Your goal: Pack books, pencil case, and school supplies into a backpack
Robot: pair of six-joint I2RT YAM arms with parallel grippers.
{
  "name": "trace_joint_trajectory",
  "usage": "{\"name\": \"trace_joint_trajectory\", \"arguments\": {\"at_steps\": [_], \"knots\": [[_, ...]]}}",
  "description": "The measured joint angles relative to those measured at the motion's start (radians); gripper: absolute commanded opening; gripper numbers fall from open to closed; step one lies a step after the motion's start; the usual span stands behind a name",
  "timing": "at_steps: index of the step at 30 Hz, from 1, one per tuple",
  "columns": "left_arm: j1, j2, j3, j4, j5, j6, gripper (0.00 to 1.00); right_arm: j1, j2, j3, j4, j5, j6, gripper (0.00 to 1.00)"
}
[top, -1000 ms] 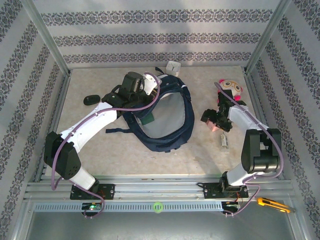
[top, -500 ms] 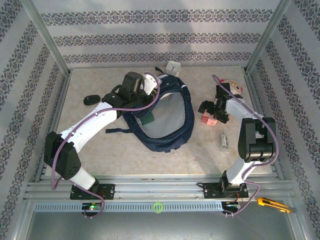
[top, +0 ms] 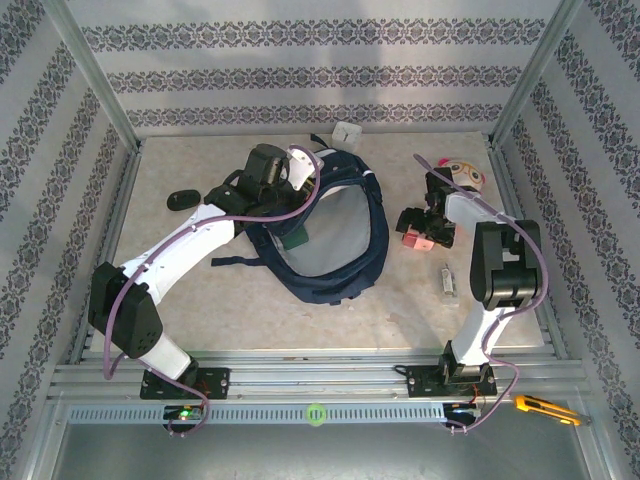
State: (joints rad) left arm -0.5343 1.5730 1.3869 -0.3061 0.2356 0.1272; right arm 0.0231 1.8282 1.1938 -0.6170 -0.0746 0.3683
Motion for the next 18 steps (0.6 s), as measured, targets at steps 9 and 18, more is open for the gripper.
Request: {"name": "trace_joint_trajectory", "arguments": {"at_steps": [9,18], "knots": [[0.000,0.001,0.000,0.000,0.000,-0.001,0.02,0.008,0.021,0.025,-0.023,0.041,-0.031,0.70],[0.000,0.000,0.000,0.000,0.011,-0.006,0.02,0.059,-0.213,-0.018,-0.052,-0.014,0.006,0.69]]}}
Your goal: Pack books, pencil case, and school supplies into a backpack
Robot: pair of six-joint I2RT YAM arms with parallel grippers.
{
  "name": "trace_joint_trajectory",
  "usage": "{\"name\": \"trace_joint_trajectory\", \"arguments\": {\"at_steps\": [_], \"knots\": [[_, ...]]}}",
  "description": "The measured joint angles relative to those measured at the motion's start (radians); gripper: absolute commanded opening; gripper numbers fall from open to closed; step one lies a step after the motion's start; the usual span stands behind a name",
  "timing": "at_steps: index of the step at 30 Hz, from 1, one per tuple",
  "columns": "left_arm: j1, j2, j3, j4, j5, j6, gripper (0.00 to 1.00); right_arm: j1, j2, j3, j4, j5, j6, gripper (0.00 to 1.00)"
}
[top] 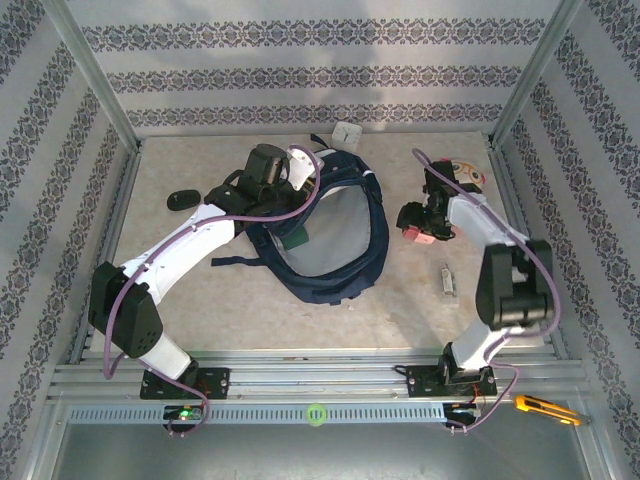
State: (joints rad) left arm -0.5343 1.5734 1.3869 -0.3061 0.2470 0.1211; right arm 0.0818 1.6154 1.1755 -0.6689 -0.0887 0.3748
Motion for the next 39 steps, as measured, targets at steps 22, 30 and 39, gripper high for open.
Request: {"name": "trace_joint_trajectory", "arguments": {"at_steps": [22,30,39], "knots": [[0.006,-0.004,0.001,0.002,0.052,-0.044,0.02,0.466,-0.245,-0.282,0.446,-0.137,0.547,0.69],[0.006,-0.004,0.001,0.004,0.068,-0.053,0.02,0.468,-0.069,-0.270,0.668,-0.119,0.642,0.72],[0.006,-0.004,0.001,0.006,0.076,-0.059,0.02,0.460,0.115,-0.189,0.818,-0.080,0.700,0.84]]}}
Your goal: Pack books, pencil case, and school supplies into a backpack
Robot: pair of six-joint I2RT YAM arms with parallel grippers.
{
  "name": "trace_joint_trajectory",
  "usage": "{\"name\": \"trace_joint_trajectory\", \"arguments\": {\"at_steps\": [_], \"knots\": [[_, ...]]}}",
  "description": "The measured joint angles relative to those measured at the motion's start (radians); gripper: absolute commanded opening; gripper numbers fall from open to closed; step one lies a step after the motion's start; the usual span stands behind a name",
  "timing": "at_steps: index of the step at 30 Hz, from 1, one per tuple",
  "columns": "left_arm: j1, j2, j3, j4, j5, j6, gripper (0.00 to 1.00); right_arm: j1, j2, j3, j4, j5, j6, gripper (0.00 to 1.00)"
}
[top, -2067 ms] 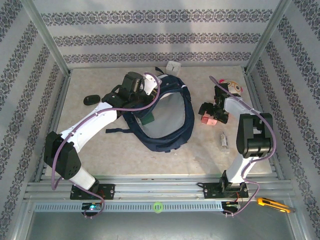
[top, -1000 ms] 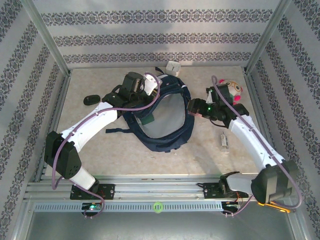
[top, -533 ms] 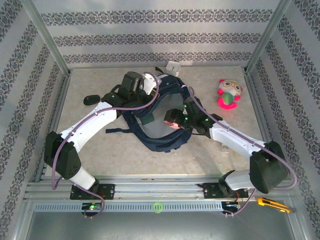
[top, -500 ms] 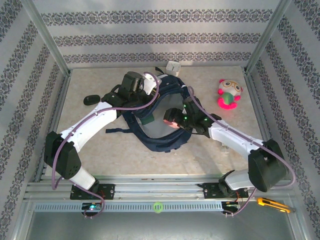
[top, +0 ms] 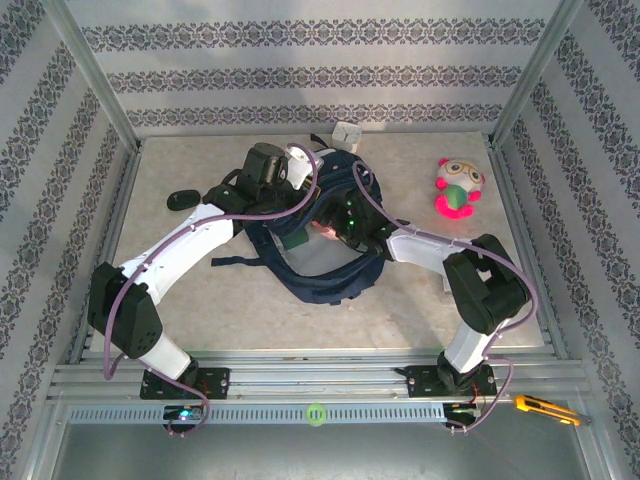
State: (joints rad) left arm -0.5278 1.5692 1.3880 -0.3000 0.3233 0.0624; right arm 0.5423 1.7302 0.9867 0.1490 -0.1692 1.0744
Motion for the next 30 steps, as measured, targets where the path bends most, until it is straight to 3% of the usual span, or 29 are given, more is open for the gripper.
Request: {"name": "trace_joint_trajectory", "arguments": {"at_steps": [8,15,23,30], "knots": [[0.000,-0.001,0.000,0.000,-0.002,0.000,0.02,-0.021,0.018,0.008,0.040,0.008,0.009,0.93],[0.000,-0.005,0.000,0.000,-0.002,0.000,0.02,-0.021,-0.058,-0.067,0.065,0.014,0.016,0.89],[0.000,-0.009,0.000,0.000,-0.002,0.000,0.02,0.077,-0.306,-0.252,0.058,0.079,0.071,0.61],[0.000,-0.010,0.000,0.000,-0.002,0.000,0.02,0.140,-0.262,-0.284,0.090,0.126,0.121,0.48]]}}
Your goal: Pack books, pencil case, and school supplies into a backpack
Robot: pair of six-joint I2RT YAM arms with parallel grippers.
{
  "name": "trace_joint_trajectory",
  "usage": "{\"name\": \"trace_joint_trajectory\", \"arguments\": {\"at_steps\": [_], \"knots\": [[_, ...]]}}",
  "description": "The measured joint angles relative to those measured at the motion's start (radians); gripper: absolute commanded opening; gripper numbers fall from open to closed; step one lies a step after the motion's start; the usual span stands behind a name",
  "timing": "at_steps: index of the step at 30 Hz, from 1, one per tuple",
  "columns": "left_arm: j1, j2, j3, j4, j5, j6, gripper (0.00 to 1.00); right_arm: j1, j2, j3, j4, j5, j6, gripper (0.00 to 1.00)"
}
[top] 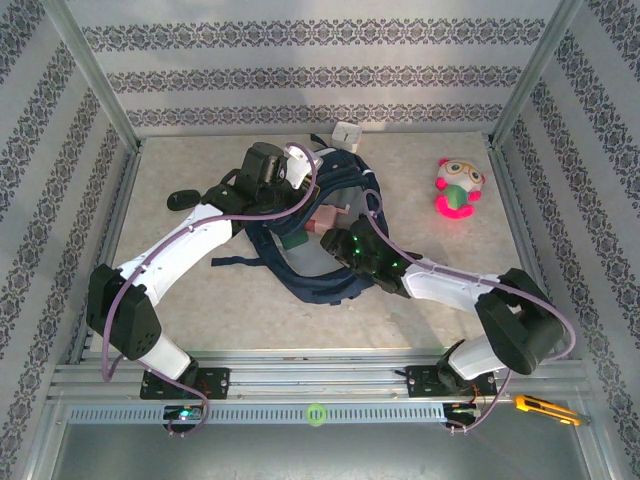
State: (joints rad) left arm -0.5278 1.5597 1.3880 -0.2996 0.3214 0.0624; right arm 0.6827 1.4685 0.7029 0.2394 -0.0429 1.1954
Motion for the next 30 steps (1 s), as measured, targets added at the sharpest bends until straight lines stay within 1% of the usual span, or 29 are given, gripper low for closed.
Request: {"name": "trace_joint_trajectory", "arguments": {"at_steps": [2,10,16,19,23,25,27,30], "knots": [[0.000,0.000,0.000,0.000,0.000,0.000,0.02,-0.004,0.048,0.008,0.021,0.007,0.001,0.45],[0.000,0.000,0.000,0.000,0.002,0.000,0.02,-0.059,0.252,0.121,0.119,-0.002,-0.006,0.36],[0.000,0.000,0.000,0.001,0.005,0.000,0.02,-0.084,0.356,0.214,0.177,-0.023,-0.020,0.34],[0.000,-0.001,0.000,0.001,0.005,0.000,0.02,-0.098,0.376,0.242,0.186,-0.035,-0.024,0.36],[0.000,-0.002,0.000,0.001,0.004,0.000,0.03,-0.105,0.372,0.240,0.189,-0.051,-0.042,0.44],[0.000,-0.002,0.000,0.001,0.004,0.000,0.03,-0.105,0.339,0.208,0.189,-0.056,-0.051,0.47],[0.000,-0.003,0.000,0.000,0.004,0.001,0.03,-0.105,0.262,0.145,0.179,-0.060,-0.069,0.50],[0.000,-0.007,-0.004,0.000,0.004,0.001,0.03,-0.105,0.078,0.039,0.121,-0.061,-0.105,0.55]]}}
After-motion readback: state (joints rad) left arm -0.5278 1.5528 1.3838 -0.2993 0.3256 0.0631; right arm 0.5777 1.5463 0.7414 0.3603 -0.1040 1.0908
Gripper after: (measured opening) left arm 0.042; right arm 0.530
